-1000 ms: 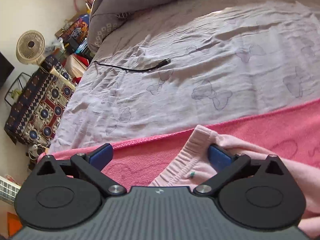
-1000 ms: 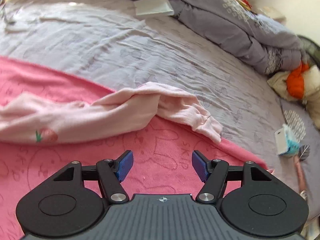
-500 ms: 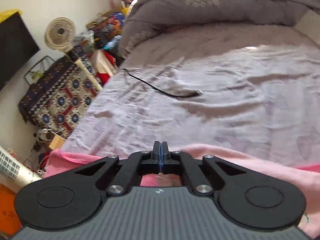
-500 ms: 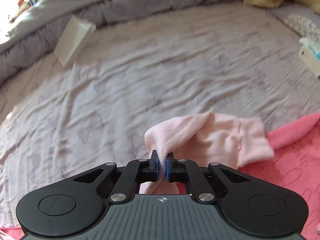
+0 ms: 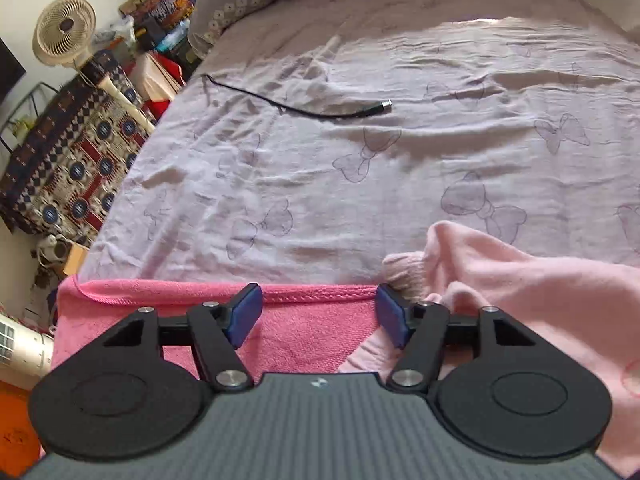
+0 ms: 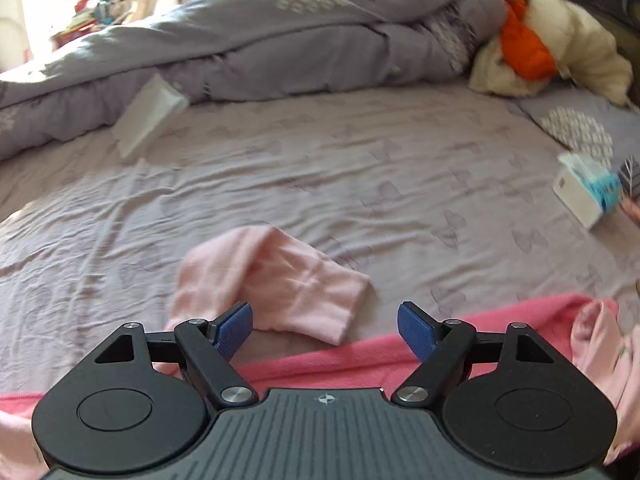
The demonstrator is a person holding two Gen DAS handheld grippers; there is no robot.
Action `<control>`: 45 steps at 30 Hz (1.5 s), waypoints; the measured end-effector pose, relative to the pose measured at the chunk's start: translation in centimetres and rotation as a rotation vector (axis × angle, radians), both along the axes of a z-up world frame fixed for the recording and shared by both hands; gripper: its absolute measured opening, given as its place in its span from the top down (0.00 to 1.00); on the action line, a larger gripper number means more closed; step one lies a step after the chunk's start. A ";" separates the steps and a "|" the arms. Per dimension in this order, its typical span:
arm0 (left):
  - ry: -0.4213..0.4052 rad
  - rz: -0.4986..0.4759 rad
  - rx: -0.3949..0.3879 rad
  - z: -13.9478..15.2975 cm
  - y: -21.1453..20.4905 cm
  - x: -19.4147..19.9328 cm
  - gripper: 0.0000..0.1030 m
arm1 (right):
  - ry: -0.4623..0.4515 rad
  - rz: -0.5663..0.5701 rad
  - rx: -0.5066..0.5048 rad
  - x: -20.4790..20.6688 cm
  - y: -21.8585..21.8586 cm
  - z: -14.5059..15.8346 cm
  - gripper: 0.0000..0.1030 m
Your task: Fold clothes
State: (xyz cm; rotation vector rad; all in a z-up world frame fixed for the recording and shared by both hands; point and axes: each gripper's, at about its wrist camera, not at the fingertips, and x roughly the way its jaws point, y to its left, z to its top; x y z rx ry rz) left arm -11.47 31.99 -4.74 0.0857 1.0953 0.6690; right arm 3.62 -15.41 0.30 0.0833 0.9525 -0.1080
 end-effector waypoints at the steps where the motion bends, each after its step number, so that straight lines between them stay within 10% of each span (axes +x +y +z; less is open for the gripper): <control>1: 0.002 0.006 0.022 -0.1 -0.4 0.2 0.36 | 0.019 -0.040 0.036 0.5 -0.8 -0.8 0.24; 6: -0.074 0.064 -0.073 1.7 0.8 -0.8 0.38 | 0.073 -0.126 0.194 3.4 -1.7 -4.5 0.28; 7: -0.111 0.079 -0.100 2.3 1.1 -1.3 0.36 | 0.109 -0.123 0.200 4.1 -1.4 -5.4 0.52; 11: -0.153 0.038 -0.196 2.4 1.1 -1.6 0.08 | 0.146 -0.088 0.207 5.2 0.3 -5.4 0.85; 20: -0.165 0.071 -0.177 0.0 -0.2 -1.5 0.15 | -0.014 -0.102 -0.032 -1.6 -5.6 6.9 0.85; 25: -0.163 -0.048 -0.115 0.5 -2.6 -0.4 0.66 | 0.019 -0.183 -0.177 -6.2 -11.4 11.3 0.85; 30: -0.179 -0.013 -0.055 1.2 -3.0 0.8 0.74 | 0.130 -0.160 -0.252 -7.9 -12.1 7.7 0.84; 40: -0.328 0.071 0.081 6.4 -0.2 -1.4 0.73 | 0.033 -0.021 -0.354 -7.5 -6.9 6.3 0.84; 45: -0.248 0.113 0.045 4.1 2.8 -0.2 0.71 | -0.058 0.039 -0.419 -4.3 -5.0 5.4 0.83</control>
